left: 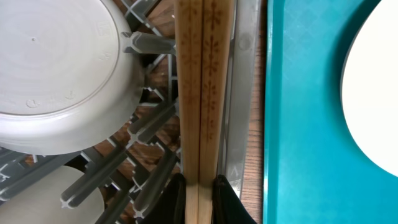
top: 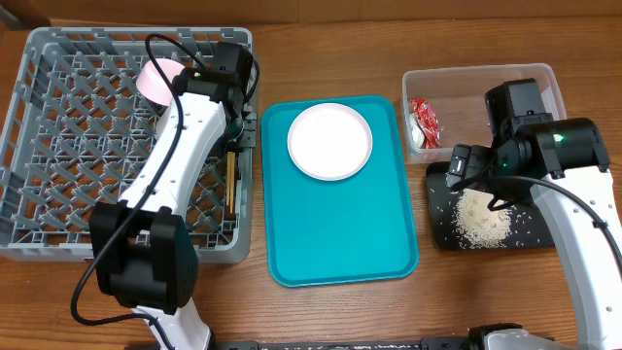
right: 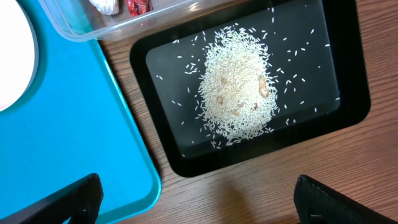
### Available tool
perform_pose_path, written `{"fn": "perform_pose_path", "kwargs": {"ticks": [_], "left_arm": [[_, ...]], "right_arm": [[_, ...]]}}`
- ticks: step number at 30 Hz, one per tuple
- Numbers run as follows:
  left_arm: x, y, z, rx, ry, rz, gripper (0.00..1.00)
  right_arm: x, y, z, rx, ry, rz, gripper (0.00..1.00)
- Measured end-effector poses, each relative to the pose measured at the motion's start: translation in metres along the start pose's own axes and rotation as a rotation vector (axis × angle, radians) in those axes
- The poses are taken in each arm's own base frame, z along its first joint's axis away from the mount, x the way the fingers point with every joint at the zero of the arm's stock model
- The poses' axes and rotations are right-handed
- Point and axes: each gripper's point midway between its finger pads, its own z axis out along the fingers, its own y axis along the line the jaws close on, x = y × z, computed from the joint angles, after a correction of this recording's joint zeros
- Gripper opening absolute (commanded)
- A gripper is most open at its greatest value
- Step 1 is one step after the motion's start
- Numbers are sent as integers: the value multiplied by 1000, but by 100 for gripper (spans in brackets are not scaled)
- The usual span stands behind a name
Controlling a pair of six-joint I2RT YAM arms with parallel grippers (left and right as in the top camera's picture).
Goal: Sort waste into correct bins and load items into the dishwasher
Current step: 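Carry the chopsticks to the rack and stand them upright, then release, then grasp the pink plate edge with the left gripper and lift it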
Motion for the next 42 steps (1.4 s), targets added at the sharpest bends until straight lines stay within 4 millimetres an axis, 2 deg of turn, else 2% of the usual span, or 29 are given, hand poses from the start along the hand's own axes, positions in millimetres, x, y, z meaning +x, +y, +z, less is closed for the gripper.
{"fn": "perform_pose_path", "kwargs": {"ticks": [10,13,16,31,37,42], "left_arm": [[1,0,0,0,4,8,21],[1,0,0,0,4,15,21],[1,0,0,0,4,16,27],[4,0,0,4,16,20,39],[5,-9,-1,51,22,20,47],[-11,-31,-18,144,-30,32,57]], "right_arm": [[0,0,0,0,0,0,100],[0,0,0,0,0,0,100],[0,0,0,0,1,1,100],[0,0,0,0,1,-1,100],[0,0,0,1,1,0,100],[0,0,0,1,1,-1,100]]}}
